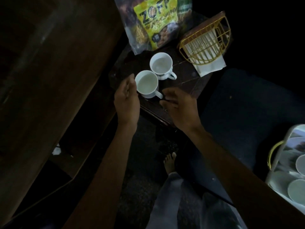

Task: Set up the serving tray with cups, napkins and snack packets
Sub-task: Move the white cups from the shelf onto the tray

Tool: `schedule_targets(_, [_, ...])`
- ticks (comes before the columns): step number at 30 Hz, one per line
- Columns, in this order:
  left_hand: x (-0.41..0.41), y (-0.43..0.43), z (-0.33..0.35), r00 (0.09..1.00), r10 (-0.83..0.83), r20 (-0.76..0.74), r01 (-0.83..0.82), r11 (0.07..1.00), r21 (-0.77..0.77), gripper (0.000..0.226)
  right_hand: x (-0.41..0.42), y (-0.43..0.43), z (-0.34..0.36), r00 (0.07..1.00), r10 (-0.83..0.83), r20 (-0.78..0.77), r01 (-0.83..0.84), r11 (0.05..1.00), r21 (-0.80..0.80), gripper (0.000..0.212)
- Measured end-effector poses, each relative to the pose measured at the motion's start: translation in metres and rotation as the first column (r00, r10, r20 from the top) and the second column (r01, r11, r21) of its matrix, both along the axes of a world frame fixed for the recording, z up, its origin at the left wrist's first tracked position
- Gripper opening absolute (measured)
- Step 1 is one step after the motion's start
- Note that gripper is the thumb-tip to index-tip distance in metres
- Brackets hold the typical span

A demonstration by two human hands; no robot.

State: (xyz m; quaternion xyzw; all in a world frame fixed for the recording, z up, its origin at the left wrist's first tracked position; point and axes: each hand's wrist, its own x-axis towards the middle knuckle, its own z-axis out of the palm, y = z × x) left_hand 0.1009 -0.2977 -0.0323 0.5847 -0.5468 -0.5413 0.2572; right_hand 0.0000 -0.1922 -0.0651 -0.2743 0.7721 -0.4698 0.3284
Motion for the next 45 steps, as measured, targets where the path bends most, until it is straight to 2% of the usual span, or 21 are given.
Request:
schedule_targets(4, [0.002,0.004,-0.003,0.999,-0.006,-0.039,0.006,1.0,0.004,0.038,0.004,-0.006,-0.006,1.0,-0.008,0.016,0.009,1.0,-0.029,0.022])
schedule_targets(10, [0.001,0.012,0.002,0.994,0.065,-0.092,-0.061,0.997,0.052,0.035,0.005,-0.01,-0.008,0.995,-0.03,-0.096,0.025,0.998,-0.051,0.01])
schedule_targets(15, [0.001,0.034,0.016,0.988,0.087,-0.13,-0.074,0.992,0.104,0.035,0.005,0.012,-0.001,0.997,-0.039,-0.067,0.034,0.997,-0.066,0.01])
schedule_targets(22, [-0.01,0.096,0.034,0.984,0.086,-0.154,-0.064,0.987,0.146,0.029,0.002,0.079,0.024,0.99,-0.139,-0.002,0.138,0.989,-0.053,0.019])
schedule_targets(29, [-0.039,0.184,0.05,0.983,-0.012,-0.183,0.042,0.986,0.161,0.029,-0.022,0.174,0.042,0.964,-0.261,-0.054,0.258,0.965,-0.05,0.016])
schedule_targets(36, [-0.079,0.288,0.059,0.959,-0.139,-0.248,0.19,0.962,0.197,0.028,-0.06,0.288,0.055,0.921,-0.363,-0.139,0.372,0.927,0.04,0.01])
schedule_targets(45, [-0.129,0.421,0.061,0.892,-0.353,-0.283,0.419,0.88,0.224,0.025,-0.12,0.442,0.063,0.858,-0.463,-0.222,0.495,0.861,0.12,0.026])
